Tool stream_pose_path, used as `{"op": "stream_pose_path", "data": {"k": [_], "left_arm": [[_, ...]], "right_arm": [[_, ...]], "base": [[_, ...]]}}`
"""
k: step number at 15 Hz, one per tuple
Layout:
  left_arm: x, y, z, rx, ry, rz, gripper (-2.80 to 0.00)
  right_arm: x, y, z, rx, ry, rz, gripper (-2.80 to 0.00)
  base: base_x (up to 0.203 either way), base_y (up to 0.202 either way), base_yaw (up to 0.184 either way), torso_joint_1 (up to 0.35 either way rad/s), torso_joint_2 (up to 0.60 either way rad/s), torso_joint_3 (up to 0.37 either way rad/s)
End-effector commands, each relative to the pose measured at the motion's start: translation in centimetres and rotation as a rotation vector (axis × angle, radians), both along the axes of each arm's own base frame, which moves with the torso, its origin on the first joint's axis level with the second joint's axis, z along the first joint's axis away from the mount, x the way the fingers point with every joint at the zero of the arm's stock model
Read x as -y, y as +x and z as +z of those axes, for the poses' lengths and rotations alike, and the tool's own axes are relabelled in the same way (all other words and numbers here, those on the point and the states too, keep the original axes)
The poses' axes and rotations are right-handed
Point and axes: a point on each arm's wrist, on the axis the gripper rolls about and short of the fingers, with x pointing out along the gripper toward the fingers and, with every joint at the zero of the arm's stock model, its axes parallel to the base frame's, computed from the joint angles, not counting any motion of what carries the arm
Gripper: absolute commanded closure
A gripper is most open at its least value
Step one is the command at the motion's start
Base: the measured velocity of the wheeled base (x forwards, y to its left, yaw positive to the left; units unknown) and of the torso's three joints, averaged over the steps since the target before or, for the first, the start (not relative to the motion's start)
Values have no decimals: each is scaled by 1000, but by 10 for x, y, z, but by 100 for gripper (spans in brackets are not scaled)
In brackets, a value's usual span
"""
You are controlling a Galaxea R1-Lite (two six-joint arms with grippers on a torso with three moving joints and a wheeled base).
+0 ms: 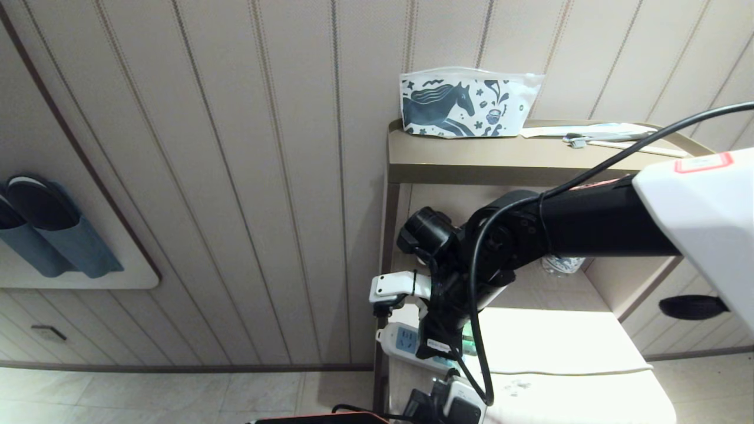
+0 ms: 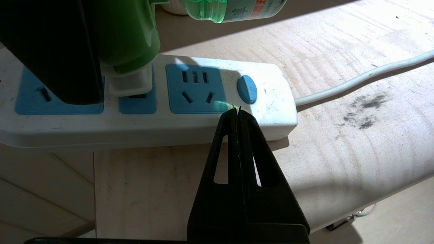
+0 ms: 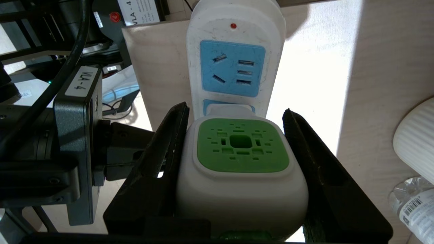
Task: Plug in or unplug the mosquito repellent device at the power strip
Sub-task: Hold the socket with your left hand and unplug it with your right hand
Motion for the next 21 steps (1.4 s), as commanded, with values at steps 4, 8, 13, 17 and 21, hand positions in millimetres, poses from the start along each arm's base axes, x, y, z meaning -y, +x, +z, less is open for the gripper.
{"op": "stream_pose_path", "data": {"k": [4,8,13,17,21], "left_arm": [[-1,0,-1,8,-29,7,0],[-1,0,-1,7,-27,7,0],[-3,0,9,11,-41,9,0],[-9,-2,26,13,-56,12,0],[-13,-1,32,12,-62,23,0]], "right_arm": [[4,-3,7,10,6,0,0],[3,-2,10,21,17,1,0],[6,6,-1,0,-1,-20,0],[17,14,-5,-8,-8,-53,0],[19,16,-6,-11,-12,-59,0]], "base": [[0,0,0,0,0,0],[0,0,0,0,0,0],[0,0,0,0,0,0],[0,0,0,0,0,0],[0,0,0,0,0,0]]}}
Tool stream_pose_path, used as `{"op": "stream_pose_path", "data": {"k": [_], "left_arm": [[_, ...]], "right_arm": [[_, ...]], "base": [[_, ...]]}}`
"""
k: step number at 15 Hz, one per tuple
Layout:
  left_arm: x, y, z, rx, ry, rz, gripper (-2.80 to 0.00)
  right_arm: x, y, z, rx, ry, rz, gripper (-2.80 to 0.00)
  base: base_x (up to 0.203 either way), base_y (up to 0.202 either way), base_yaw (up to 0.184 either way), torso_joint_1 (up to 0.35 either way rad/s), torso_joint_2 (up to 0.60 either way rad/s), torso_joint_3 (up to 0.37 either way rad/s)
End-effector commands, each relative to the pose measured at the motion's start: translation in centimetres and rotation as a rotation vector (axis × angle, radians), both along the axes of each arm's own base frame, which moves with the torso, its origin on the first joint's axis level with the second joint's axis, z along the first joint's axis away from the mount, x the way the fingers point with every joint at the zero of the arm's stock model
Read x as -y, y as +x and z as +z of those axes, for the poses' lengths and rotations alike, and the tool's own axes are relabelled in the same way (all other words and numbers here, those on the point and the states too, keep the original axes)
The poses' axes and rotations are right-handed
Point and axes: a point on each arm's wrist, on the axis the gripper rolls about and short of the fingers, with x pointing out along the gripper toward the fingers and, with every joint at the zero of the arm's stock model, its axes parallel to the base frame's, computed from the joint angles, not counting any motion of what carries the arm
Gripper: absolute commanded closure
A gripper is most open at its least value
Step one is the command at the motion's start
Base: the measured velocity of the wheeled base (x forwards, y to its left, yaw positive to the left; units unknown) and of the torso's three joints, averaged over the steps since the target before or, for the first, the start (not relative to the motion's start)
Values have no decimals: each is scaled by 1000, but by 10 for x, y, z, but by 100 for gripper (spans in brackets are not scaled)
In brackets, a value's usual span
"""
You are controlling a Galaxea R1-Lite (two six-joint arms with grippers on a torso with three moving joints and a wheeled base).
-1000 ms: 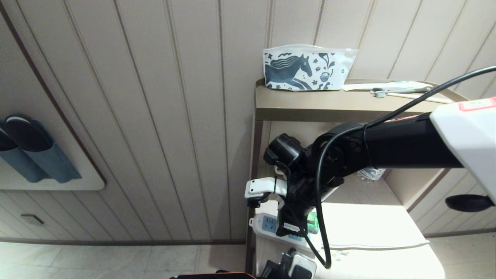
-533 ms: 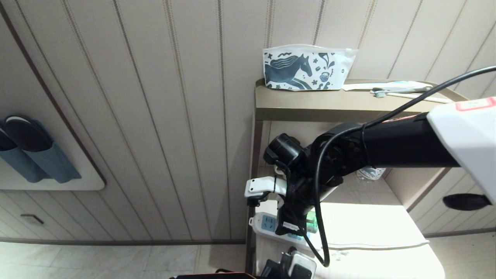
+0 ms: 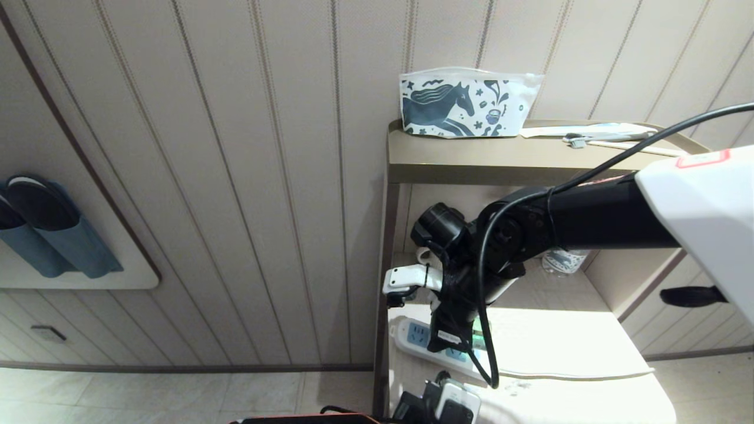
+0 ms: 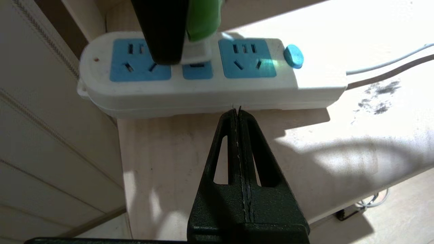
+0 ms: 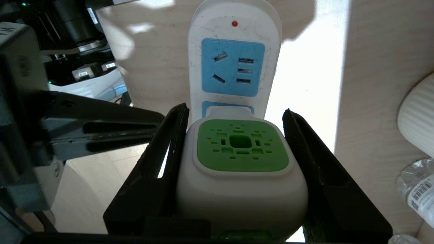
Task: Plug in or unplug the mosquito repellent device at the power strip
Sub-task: Hold the socket with your left hand and unplug it with your right hand
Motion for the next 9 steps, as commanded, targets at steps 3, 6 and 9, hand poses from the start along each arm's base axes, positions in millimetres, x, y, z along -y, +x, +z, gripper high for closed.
{"op": "stream_pose_path", "data": {"k": [3,6,9], "left_arm": [[-8,22,14,16,-61,62,0],[-11,32,13,16,-68,89,0],[-11,32,13,14,-69,90,0]], "right_arm": [[3,1,-2,-10,-9,-4,0],[4,-1,-5,-20,-15,-2,0],[5,-2,-7,-27,-20,-2,0]], "base": [[0,0,0,0,0,0],[0,0,0,0,0,0],[0,0,0,0,0,0]]}}
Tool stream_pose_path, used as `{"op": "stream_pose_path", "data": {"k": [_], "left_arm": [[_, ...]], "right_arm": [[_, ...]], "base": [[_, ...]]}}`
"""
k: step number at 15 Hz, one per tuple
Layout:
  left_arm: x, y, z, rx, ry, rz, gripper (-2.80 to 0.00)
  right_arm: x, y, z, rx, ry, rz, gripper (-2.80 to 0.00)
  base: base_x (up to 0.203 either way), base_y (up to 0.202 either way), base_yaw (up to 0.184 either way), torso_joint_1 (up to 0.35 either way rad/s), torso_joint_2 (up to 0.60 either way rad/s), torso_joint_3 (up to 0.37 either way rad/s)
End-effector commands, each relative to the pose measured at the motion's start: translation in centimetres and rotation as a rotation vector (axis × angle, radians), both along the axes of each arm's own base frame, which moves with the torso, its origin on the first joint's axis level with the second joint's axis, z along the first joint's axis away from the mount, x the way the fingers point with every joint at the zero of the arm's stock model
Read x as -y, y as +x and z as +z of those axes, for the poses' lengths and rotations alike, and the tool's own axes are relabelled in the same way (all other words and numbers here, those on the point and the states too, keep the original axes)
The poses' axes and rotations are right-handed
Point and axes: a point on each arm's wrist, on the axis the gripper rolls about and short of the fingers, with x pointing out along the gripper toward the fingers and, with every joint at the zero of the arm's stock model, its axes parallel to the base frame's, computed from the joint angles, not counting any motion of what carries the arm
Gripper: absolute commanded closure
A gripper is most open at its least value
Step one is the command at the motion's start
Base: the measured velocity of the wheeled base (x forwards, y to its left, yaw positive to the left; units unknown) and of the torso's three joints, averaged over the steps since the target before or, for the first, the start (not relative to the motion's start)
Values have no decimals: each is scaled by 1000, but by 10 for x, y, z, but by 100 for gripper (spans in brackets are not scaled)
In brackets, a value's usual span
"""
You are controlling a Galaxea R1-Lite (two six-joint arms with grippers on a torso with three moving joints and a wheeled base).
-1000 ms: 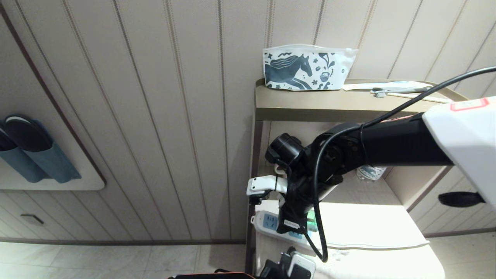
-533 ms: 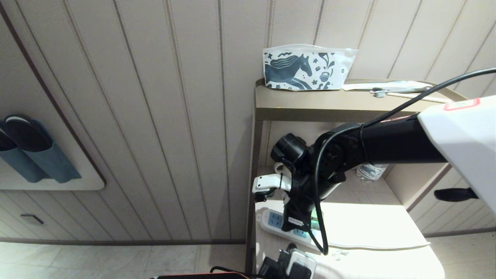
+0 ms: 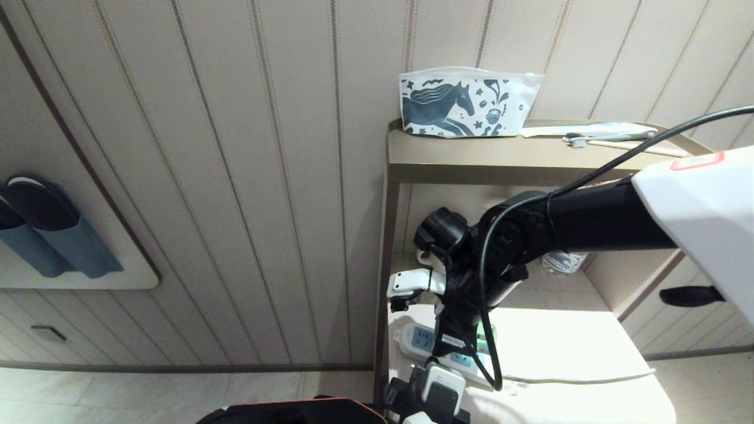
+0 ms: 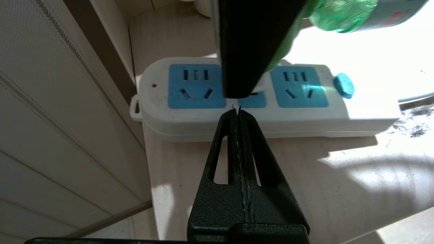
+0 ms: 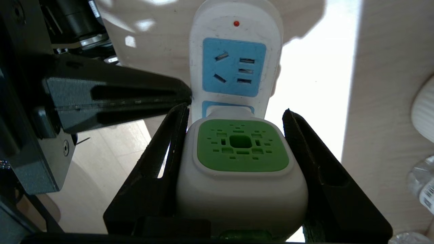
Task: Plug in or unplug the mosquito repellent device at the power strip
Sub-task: Hold the socket with your left hand and unplug it with your right hand
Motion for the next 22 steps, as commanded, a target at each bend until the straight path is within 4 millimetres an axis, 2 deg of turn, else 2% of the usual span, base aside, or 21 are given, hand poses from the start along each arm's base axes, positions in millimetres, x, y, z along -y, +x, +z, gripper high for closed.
{"op": "stream_pose_path", "data": {"k": [1,9,12,20,22], "left_arm": [[-2,7,8,19,-48,22,0],[-7,21,9,21,-56,55,0],[-6,23,3,19,-47,55,0],[-3,18,3,19,-49,43,0],[-5,18,15,28,-67,44,0]], "right_arm": [[1,-2,-2,-12,-9,4,0],[4,-5,-7,-29,-24,10,0],[6,-8,-8,-40,-30,10,0],[7,-10,-1,-19,-15,10,0],[10,-11,11,14,9,3,0]], "base": [[0,0,0,0,0,0],[0,0,0,0,0,0],[0,0,0,0,0,0],[0,0,0,0,0,0],[0,0,0,0,0,0]]}}
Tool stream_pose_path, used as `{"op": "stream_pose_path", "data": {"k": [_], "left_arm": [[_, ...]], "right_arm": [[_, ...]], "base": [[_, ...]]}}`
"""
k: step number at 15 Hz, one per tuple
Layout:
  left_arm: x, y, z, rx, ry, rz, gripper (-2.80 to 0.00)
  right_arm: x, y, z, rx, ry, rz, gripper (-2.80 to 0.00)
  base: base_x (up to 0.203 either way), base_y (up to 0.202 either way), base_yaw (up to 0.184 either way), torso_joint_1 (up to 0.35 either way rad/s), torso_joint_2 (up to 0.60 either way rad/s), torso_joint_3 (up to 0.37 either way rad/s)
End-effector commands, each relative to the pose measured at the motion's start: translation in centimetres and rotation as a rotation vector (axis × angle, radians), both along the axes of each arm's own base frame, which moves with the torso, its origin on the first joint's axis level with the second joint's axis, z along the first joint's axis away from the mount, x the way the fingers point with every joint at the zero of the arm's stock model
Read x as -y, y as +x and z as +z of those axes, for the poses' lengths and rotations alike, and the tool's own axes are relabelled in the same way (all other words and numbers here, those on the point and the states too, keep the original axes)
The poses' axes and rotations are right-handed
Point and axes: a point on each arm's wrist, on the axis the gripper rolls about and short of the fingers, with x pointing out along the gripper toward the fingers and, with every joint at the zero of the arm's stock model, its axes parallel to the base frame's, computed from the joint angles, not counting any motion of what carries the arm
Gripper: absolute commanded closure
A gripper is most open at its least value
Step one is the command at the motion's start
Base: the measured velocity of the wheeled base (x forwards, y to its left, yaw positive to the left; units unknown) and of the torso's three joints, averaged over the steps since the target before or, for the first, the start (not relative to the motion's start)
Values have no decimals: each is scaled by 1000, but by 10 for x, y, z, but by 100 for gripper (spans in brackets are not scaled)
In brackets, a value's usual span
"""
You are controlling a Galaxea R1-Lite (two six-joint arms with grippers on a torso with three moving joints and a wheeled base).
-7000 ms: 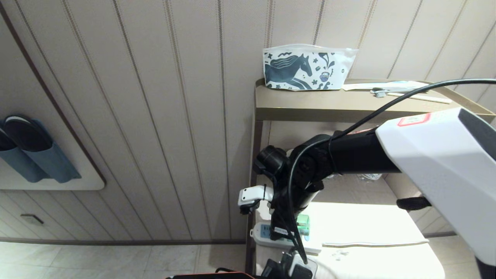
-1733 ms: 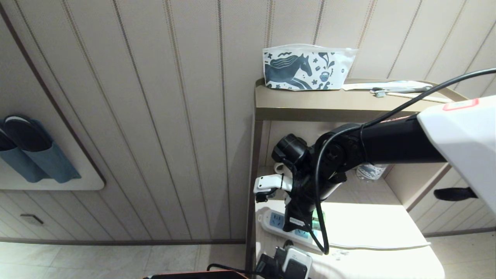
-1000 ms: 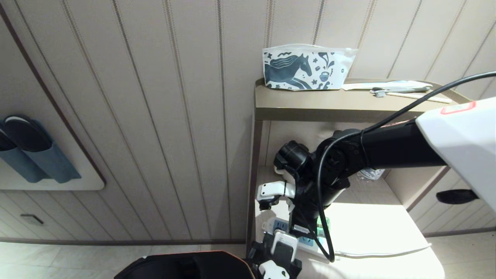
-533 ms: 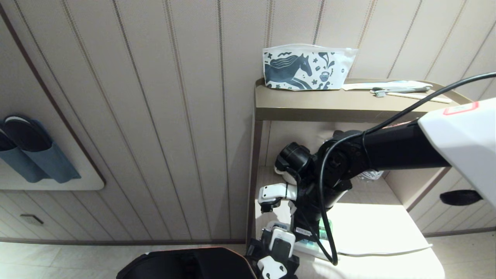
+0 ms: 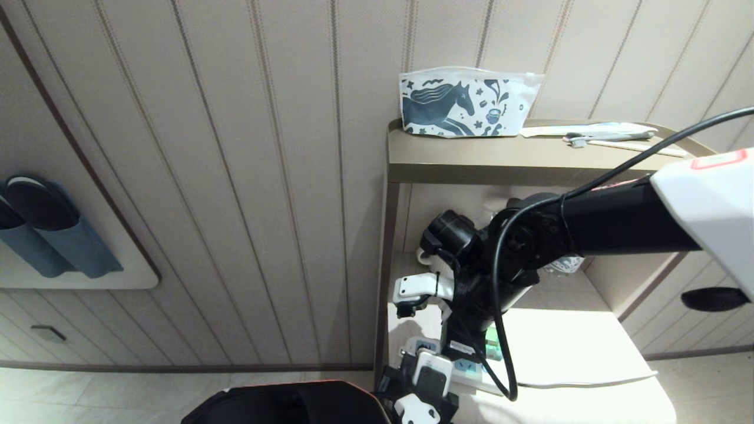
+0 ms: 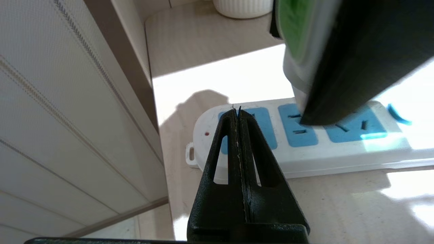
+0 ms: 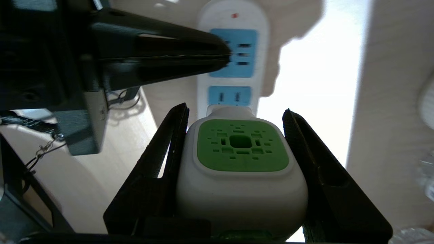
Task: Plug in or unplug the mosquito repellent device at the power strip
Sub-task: Hold the socket with your left hand and unplug it with your right hand, then place the mosquito repellent liquid on the table
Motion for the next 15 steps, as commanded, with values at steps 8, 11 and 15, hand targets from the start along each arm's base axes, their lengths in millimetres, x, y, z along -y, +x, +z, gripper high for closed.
{"op": "stream_pose_path", "data": {"k": [8,11,15], "left_arm": [[-52,26,56,28,-66,121,0],[-103,49,46,-30,1,256,0],[-183,90,41,-100,-4,488,0]], "right_arm": [[20,-22,29,45,31,-15,0],[38,-35,38,55,38,-39,0],[57,-54,52,83,57,-57,0]], "base": [[0,0,0,0,0,0],[0,0,0,0,0,0],[0,0,0,0,0,0]]}}
